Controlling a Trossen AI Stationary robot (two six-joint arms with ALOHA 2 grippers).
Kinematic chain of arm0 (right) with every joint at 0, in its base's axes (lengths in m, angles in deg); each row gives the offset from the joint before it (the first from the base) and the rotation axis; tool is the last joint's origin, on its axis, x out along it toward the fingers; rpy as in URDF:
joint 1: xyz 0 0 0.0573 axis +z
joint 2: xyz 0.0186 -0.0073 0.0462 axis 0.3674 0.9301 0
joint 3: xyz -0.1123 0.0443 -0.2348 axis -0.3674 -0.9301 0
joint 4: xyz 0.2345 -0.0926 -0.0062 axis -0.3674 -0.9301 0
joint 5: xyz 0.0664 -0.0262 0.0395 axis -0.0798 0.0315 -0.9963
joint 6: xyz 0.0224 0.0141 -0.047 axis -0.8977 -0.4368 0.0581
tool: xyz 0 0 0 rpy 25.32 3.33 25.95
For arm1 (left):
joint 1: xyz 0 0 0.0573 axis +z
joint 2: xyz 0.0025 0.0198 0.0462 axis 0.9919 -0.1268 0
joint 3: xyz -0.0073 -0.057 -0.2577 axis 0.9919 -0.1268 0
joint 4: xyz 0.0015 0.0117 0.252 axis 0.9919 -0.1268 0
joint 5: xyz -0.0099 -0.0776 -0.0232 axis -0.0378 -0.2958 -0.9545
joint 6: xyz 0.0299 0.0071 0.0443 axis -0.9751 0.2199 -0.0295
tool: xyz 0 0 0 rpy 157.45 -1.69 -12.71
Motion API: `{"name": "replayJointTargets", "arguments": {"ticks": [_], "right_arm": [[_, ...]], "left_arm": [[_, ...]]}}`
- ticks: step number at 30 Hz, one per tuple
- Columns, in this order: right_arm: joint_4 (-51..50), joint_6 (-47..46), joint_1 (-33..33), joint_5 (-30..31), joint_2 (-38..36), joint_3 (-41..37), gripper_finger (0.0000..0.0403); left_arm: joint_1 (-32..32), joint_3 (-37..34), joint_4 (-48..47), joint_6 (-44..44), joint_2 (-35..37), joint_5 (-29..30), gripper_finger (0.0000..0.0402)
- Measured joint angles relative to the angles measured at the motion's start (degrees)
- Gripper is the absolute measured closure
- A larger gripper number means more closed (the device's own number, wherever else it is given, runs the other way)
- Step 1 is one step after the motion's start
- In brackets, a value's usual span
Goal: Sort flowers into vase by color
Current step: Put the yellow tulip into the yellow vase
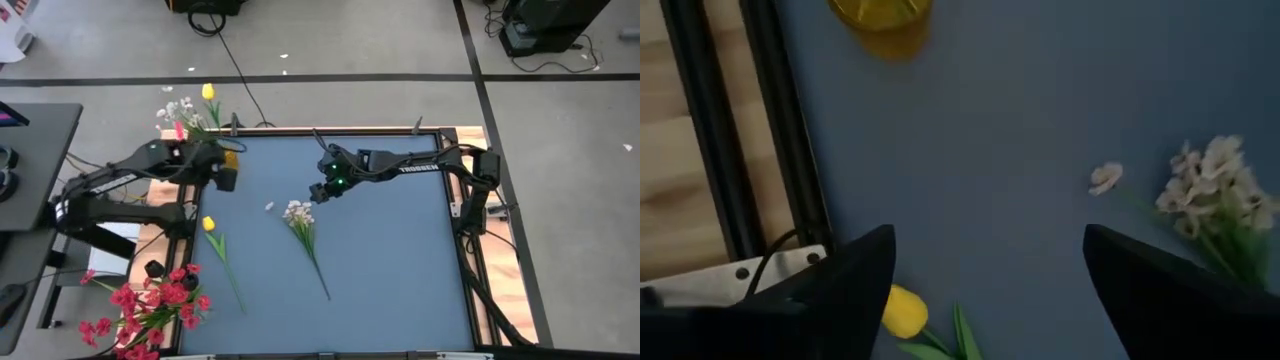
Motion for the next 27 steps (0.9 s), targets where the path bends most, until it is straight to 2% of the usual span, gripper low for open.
{"name": "replayJointTargets", "arguments": {"ticks": [4, 10, 20, 27], "right_arm": [[-0.90, 0.02, -0.02, -0.18, -0.02, 0.01, 0.0213], [-5.23, 0.50, -0.04, -0.02, -0.02, 0.00, 0.0213], [-6.91, 1.54, -0.04, -0.18, -0.02, 0.02, 0.0213], [-7.33, 2.55, -0.08, -2.49, -0.02, 0.00, 0.0213]], "left_arm": [[-4.36, -0.02, 0.04, 4.13, -3.31, -0.02, 0.0080], [-14.61, -1.36, 1.26, 16.12, -5.44, 1.27, 0.0093], [-33.15, -19.34, 17.65, 40.68, -5.46, -3.02, 0.0113], [-41.12, -24.18, 19.31, 52.42, -5.46, -5.94, 0.0114]]}}
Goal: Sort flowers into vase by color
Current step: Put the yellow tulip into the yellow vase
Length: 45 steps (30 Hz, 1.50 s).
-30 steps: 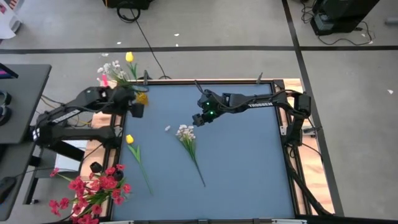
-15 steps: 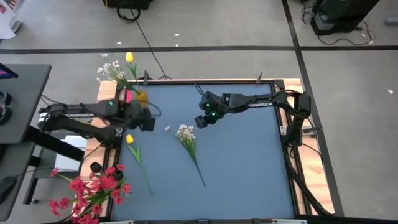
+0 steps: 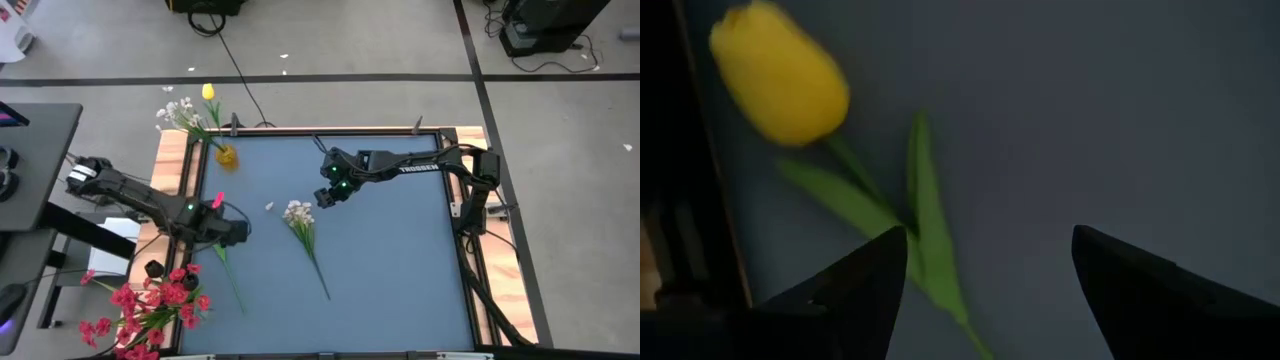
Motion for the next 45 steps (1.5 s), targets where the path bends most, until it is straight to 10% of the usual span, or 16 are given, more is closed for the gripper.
{"name": "replayJointTargets", "arguments": {"ticks": [20, 45], "right_arm": [[-2.27, 0.52, -1.45, -0.73, -0.02, 0.02, 0.0213], [-2.38, 3.04, -0.95, -1.17, -0.02, 0.02, 0.0213]], "left_arm": [[-11.00, -3.04, 6.43, 13.88, -9.90, -3.22, 0.0134], [-10.92, -3.04, 10.96, 10.47, -13.52, 7.27, 0.0379]]}}
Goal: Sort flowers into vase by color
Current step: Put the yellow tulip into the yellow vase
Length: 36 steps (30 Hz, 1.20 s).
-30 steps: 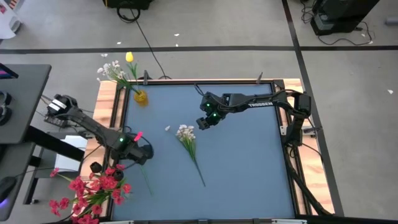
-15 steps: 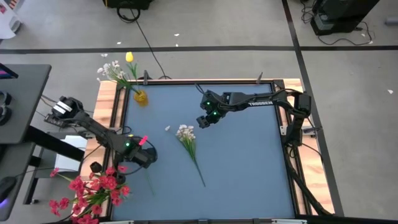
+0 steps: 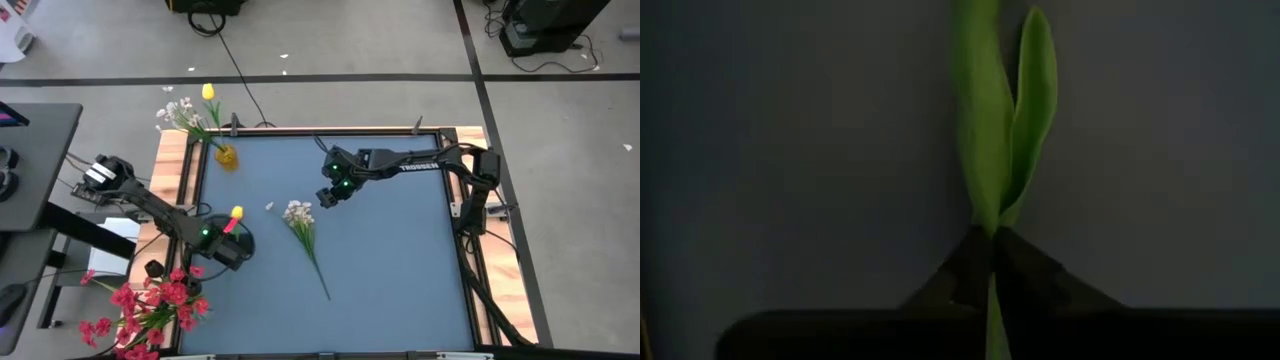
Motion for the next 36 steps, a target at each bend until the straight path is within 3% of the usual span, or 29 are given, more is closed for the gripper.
{"name": "replayJointTargets", "arguments": {"ticks": [5, 13, 17, 21, 28, 36], "right_arm": [[-0.32, -0.17, 2.00, 0.33, 0.00, 0.00, 0.0213], [-0.62, -0.85, 4.43, 2.05, 0.00, -0.01, 0.0213], [-0.89, -1.16, 5.37, 2.12, 0.00, -0.02, 0.0213], [-1.05, -1.25, 6.10, 2.15, 0.00, -0.02, 0.0213], [-1.26, -1.25, 6.34, 2.16, 0.00, -0.01, 0.0213], [-1.76, -1.27, 6.51, 1.96, 0.00, -0.02, 0.0213]], "left_arm": [[0.00, 0.00, 0.83, -3.03, 0.00, 1.14, 0.0381], [0.00, 0.19, 3.28, -5.53, -4.63, 3.17, 0.0299], [-0.04, 0.33, 4.51, -5.79, -6.89, 3.37, 0.0289], [-0.04, 0.28, 4.85, -5.43, -6.94, 3.37, 0.0311], [-0.04, 0.59, 5.69, -5.64, -6.87, 3.43, 0.0388], [-0.04, 3.64, 6.26, -6.30, -6.49, 4.61, 0.0388]]}}
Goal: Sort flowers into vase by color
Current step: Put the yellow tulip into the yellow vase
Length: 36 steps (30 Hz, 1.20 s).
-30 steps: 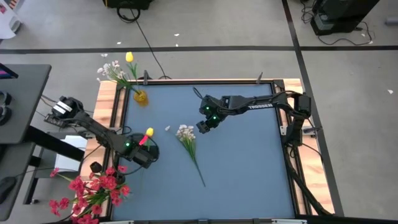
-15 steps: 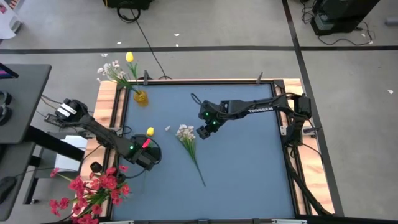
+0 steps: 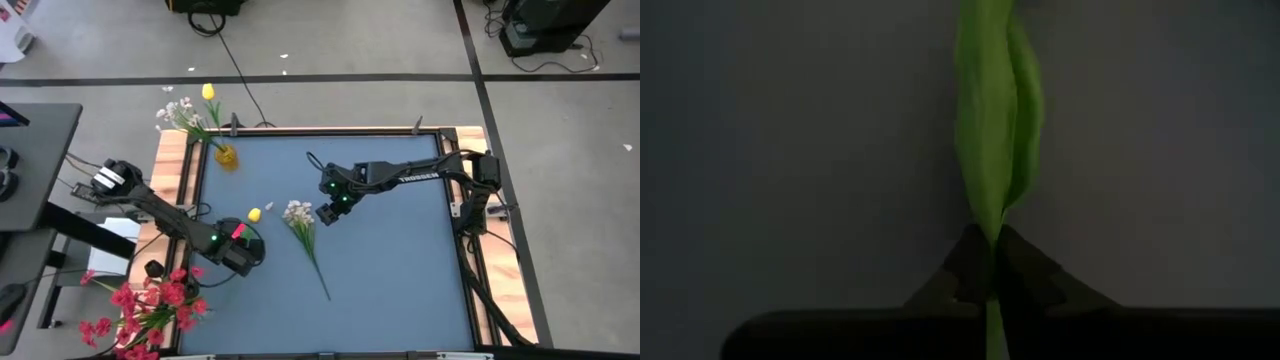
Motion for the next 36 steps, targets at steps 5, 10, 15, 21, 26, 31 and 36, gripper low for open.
{"name": "replayJointTargets", "arguments": {"ticks": [5, 10, 15, 21, 26, 31, 36], "right_arm": [[-0.24, -0.34, -0.01, -0.32, 0.00, 0.00, 0.0213], [-0.24, -0.81, -0.02, -0.21, 0.00, 0.00, 0.0213], [-0.21, -1.51, -0.02, -0.45, 0.00, 0.00, 0.0213], [0.00, -1.92, -0.02, -1.14, 0.00, 0.01, 0.0213], [0.15, -1.73, -0.56, -0.78, 0.00, 0.00, 0.0213], [1.44, 1.64, -1.22, 2.66, 0.00, 0.01, 0.0213], [1.72, 5.38, -1.57, 5.36, 0.00, 0.00, 0.0213]], "left_arm": [[0.83, 2.23, -1.44, -5.03, 4.52, 7.66, 0.0388], [4.37, 2.33, -3.30, -13.73, 11.70, 14.74, 0.0388], [10.60, 2.33, -2.77, -27.36, 18.72, 21.63, 0.0388], [21.25, 2.33, 6.01, -49.17, 25.46, 26.93, 0.0388], [33.40, 2.33, 22.68, -75.08, 28.61, 23.84, 0.0388], [46.61, 1.71, 34.47, -89.03, 30.24, 14.51, 0.0388], [55.53, -5.06, 44.66, -92.91, 33.30, 4.85, 0.0388]]}}
